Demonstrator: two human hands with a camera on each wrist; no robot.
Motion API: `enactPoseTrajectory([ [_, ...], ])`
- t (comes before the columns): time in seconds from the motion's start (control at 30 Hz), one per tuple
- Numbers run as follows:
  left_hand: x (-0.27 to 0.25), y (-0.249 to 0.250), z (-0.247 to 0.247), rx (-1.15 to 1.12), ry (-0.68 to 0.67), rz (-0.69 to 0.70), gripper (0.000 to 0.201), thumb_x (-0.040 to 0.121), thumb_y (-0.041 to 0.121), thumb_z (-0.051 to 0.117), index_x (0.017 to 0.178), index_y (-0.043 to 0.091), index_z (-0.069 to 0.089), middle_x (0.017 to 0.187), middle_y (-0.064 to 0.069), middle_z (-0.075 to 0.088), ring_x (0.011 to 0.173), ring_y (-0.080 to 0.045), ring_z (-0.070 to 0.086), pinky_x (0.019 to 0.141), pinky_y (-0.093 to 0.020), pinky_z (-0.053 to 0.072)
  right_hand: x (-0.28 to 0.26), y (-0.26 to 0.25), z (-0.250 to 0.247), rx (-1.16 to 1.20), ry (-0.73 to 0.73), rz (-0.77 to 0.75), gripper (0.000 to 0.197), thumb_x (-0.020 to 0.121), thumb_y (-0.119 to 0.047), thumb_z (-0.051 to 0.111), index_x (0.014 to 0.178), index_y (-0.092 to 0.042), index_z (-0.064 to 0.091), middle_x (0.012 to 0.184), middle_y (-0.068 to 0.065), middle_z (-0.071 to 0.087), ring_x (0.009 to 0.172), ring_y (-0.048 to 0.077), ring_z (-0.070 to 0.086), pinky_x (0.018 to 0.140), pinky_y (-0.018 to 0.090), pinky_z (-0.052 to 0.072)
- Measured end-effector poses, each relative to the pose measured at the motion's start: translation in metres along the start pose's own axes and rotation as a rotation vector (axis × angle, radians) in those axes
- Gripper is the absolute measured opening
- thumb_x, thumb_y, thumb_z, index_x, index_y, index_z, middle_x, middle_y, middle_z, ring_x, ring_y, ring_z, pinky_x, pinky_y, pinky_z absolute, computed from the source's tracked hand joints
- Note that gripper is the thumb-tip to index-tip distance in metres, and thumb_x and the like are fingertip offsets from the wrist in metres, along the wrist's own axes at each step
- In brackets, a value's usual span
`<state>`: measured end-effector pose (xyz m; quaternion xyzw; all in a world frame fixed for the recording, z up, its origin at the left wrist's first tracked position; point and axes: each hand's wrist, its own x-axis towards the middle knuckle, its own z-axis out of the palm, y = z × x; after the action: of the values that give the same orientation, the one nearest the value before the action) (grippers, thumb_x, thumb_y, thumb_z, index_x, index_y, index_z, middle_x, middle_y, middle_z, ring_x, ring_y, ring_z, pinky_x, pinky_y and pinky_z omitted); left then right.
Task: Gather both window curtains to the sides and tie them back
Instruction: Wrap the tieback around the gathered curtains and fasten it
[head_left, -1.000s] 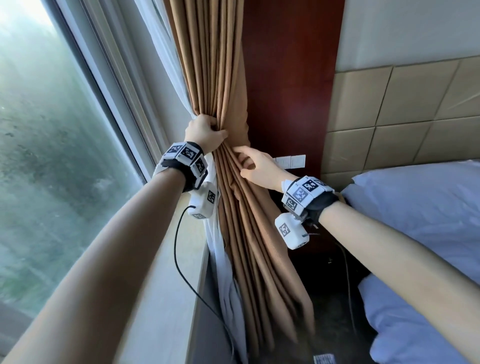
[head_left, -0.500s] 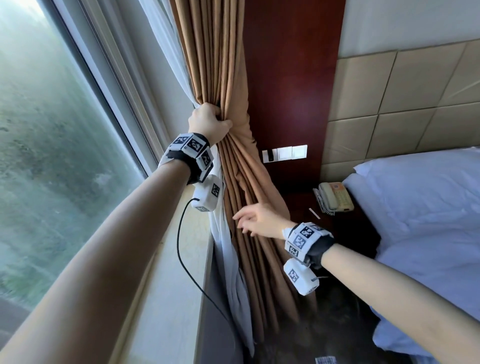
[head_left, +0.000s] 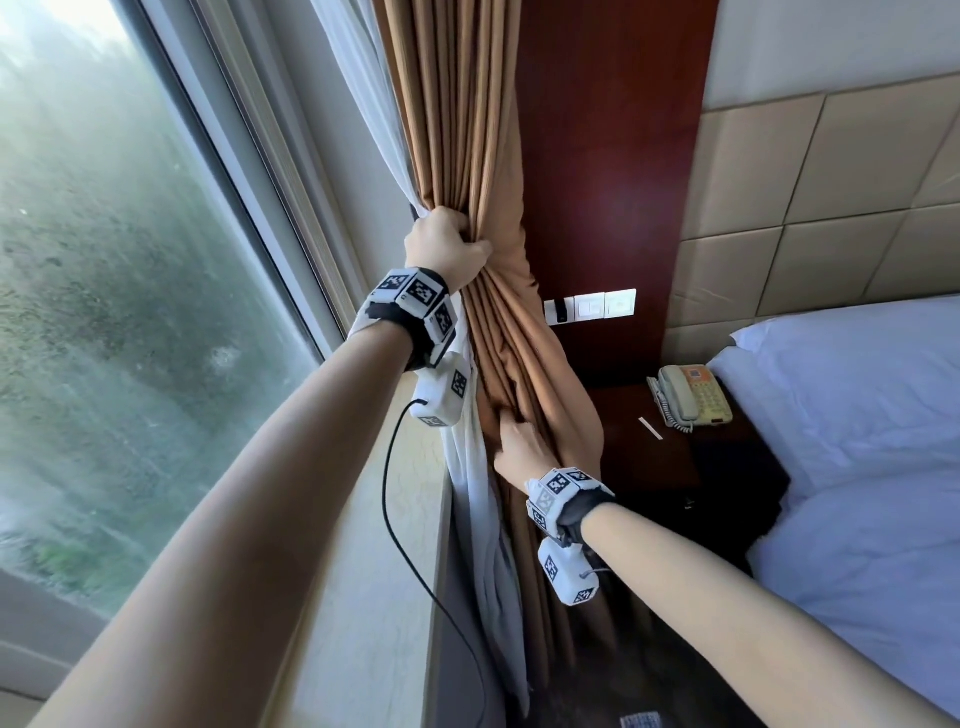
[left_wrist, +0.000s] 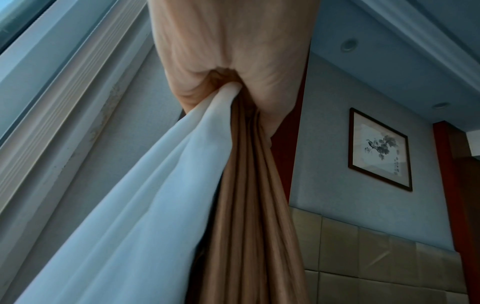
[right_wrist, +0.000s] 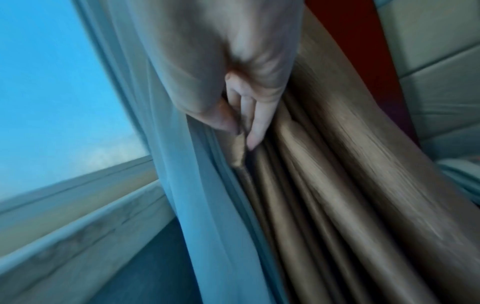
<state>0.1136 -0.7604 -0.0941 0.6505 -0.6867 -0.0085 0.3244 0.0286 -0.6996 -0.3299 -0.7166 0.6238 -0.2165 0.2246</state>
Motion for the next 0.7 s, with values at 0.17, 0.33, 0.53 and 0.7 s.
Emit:
enactPoseTrajectory([
  [0.17,0.003,-0.008,-0.002,0.009,0.008,0.005,0.031,0.078,0.026,0.061,0.056,0.016,0.041,0.059,0.004,0.042,0.072,-0.025,0.049,0.066,-0.028,0.035,0.003,0.028,-0.023,0.118,0.028,0.139,0.026,0.088,-0.017,0.045,0.1,-0.012,0.067,0.103,0.017,0.068,0.097,0.038,0.063,0.084,0.04,0.052],
  [0.33,0.006,-0.014,-0.002,0.012,0.01,0.012,0.025,0.077,0.026,0.061,0.06,0.013,0.047,0.059,0.003,0.044,0.072,-0.026,0.051,0.067,-0.029,0.036,-0.001,0.048,-0.071,0.32,0.055,0.097,0.027,0.081,-0.012,0.045,0.055,-0.011,0.05,0.053,0.0,0.048,0.058,0.021,0.049,0.057,0.031,0.037],
  [0.53,0.004,-0.009,0.002,0.006,0.037,0.04,0.022,0.076,0.025,0.06,0.065,0.009,0.052,0.063,-0.005,0.049,0.071,-0.028,0.05,0.066,-0.029,0.034,-0.027,0.031,-0.152,-0.082,0.244,-0.243,0.034,0.086,-0.032,0.054,0.059,-0.014,0.045,0.049,0.0,0.046,0.053,0.024,0.047,0.052,0.032,0.034],
  [0.7,0.004,0.0,0.009,-0.014,0.047,0.047,0.022,0.076,0.026,0.06,0.07,0.005,0.059,0.072,-0.009,0.057,0.073,-0.03,0.051,0.065,-0.029,0.036,-0.044,0.001,-0.181,-0.596,0.526,-0.655,0.029,0.086,-0.028,0.059,0.059,-0.015,0.056,0.042,0.0,0.05,0.037,0.027,0.05,0.043,0.025,0.03],
])
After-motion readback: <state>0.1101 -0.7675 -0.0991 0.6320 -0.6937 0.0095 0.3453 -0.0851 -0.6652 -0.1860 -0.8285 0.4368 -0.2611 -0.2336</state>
